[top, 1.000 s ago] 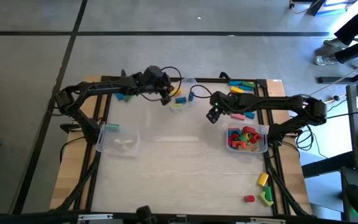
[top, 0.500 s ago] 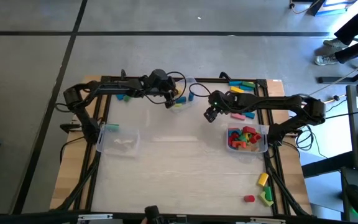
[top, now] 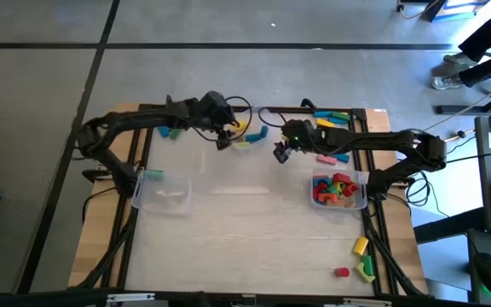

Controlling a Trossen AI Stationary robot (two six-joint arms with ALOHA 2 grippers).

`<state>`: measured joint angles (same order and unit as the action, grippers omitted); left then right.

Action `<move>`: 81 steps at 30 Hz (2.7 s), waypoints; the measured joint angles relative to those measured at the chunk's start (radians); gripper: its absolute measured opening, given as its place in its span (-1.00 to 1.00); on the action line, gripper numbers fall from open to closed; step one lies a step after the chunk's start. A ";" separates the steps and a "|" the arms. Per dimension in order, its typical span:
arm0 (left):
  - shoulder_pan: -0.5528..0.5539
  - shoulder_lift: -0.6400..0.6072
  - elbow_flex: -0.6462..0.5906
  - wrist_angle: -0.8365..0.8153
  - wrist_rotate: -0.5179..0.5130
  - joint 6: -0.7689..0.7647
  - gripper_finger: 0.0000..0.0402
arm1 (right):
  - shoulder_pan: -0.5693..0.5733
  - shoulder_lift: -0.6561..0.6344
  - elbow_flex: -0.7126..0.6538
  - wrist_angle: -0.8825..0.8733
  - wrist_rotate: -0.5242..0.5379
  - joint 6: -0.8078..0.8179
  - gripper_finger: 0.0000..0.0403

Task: Sort blocks by size
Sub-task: Put the green cylindrical block into the top transparent bin

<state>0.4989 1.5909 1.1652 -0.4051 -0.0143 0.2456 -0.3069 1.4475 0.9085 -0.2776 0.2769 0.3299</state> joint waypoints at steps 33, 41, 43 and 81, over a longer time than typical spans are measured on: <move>-0.015 -0.280 -0.055 -0.703 -0.192 -0.187 0.16 | 0.068 0.078 0.000 0.281 -0.166 -0.198 0.46; -0.015 -0.257 -0.137 -0.722 -0.192 -0.220 0.16 | 0.145 0.079 0.000 0.357 -0.162 -0.265 0.46; -0.014 -0.227 -0.137 -0.774 -0.195 -0.222 0.16 | 0.154 0.081 0.000 0.379 -0.161 -0.283 0.46; -0.117 0.101 -0.310 -0.858 -0.135 -0.253 0.16 | 0.157 0.105 0.000 0.399 -0.132 -0.286 0.46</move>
<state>0.3820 1.6915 0.8548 -1.2627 -0.1497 -0.0079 -0.1501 1.5528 0.9085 0.1215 0.1445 0.0437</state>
